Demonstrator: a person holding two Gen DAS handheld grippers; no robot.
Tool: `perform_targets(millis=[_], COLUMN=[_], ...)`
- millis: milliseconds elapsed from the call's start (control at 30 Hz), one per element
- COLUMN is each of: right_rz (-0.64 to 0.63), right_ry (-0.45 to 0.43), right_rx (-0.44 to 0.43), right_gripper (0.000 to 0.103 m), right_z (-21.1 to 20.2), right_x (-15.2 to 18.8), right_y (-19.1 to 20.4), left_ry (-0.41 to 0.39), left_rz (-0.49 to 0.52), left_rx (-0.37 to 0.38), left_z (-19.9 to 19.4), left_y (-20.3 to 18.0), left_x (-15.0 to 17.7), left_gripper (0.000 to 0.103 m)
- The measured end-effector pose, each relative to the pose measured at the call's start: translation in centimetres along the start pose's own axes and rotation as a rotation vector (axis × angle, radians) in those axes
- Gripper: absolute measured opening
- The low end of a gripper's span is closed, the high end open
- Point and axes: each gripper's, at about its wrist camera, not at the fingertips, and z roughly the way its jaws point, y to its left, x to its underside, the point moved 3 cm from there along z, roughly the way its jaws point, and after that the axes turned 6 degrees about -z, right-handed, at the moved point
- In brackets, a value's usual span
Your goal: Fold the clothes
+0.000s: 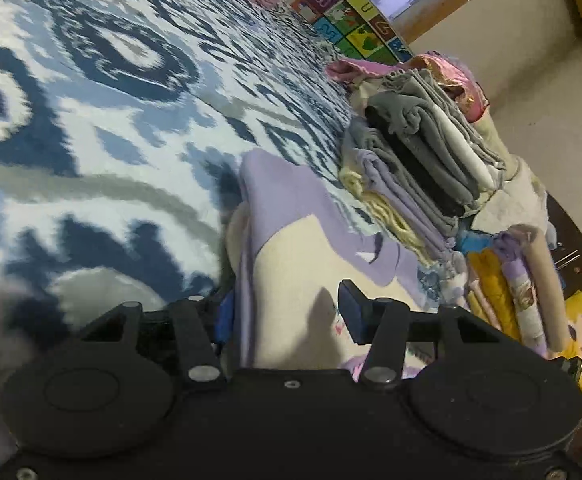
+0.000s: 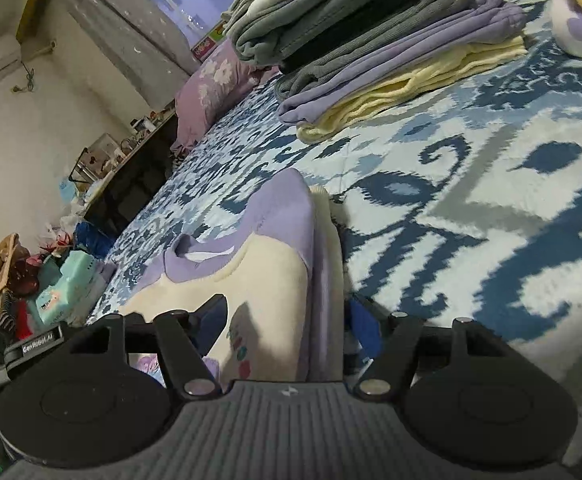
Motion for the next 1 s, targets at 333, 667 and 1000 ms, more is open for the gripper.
perform_targets(millis=[333, 667, 1000], right_rz=[0.140, 0.139, -0.016], right_ry=[0.012, -0.010, 0.014], right_rx=[-0.096, 0.042, 0.039], right_gripper=[0.020, 0.078, 0.054], right_z=[-0.6, -7.7, -4.3], right_x=[-0.3, 2.3, 4.0], right_y=[-0.7, -1.2, 1.4], left_ry=[0.065, 0.127, 0.072], left_rz=[-0.213, -0.179, -0.043], left_rx=[0.114, 0.038, 0.029], left_z=[0.0, -5.7, -3.7], left_y=[0.8, 1.4, -0.5], left_x=[0.1, 3.4, 5.4], left_gripper=[0.016, 0.061, 0.044])
